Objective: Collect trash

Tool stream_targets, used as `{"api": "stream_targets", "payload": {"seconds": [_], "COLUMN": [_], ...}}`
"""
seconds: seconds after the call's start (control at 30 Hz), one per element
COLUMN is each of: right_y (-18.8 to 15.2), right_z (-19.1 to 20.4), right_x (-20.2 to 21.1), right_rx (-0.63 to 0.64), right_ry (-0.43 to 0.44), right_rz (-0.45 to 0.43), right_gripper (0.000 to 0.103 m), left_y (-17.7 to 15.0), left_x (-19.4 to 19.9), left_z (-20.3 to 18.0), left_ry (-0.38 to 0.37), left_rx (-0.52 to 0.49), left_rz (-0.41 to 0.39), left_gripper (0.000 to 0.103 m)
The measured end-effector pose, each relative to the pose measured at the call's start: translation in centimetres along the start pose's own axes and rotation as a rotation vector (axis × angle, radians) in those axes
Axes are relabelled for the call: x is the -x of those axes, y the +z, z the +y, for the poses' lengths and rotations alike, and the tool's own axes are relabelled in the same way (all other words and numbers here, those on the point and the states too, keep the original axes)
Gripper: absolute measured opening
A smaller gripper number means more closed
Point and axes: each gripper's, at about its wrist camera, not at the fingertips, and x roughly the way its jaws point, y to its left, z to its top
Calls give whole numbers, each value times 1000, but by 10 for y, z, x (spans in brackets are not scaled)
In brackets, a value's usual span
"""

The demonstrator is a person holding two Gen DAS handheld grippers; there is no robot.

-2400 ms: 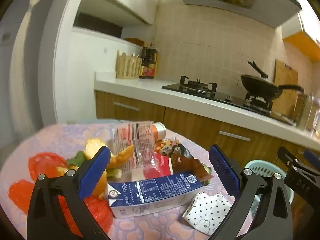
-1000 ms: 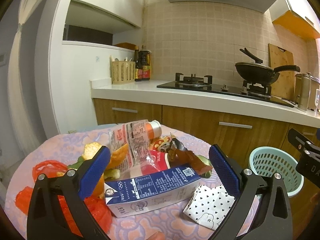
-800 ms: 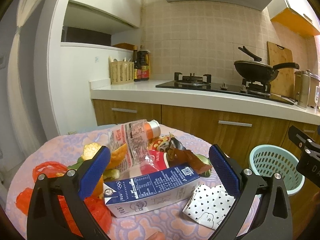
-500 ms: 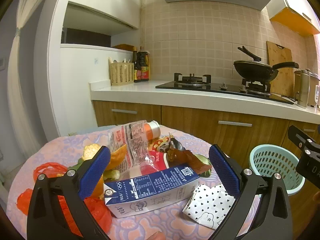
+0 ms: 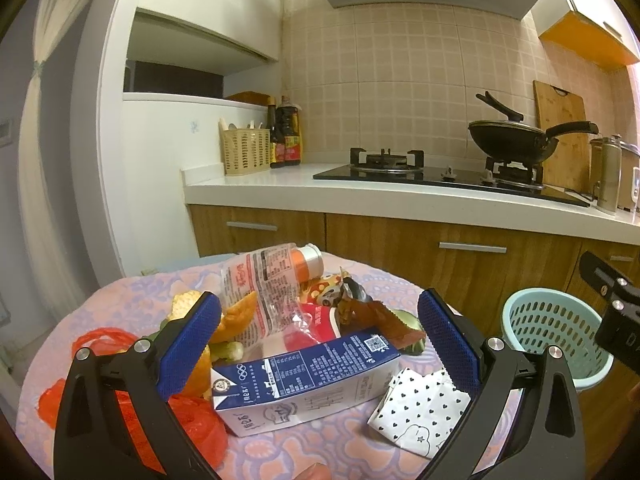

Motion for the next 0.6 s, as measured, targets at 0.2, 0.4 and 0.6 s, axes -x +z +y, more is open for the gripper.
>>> {"api": "stream_targets", "payload": {"seconds": [0.2, 0.4, 0.6], "right_y": [0, -1, -3], "right_z": [-1, -2, 1], "right_x": [3, 2, 1], "right_rx": [1, 2, 15], "right_ry": [6, 13, 25], "right_rz": [-5, 1, 6], "right_gripper": [97, 97, 97], "left_y": [0, 0, 1], "left_x": [0, 0, 0], "left_z": [-2, -1, -2], "left_ry": [4, 4, 4], "left_rx": [-6, -3, -3], "left_rz": [1, 0, 1], "left_gripper": [95, 95, 95]}}
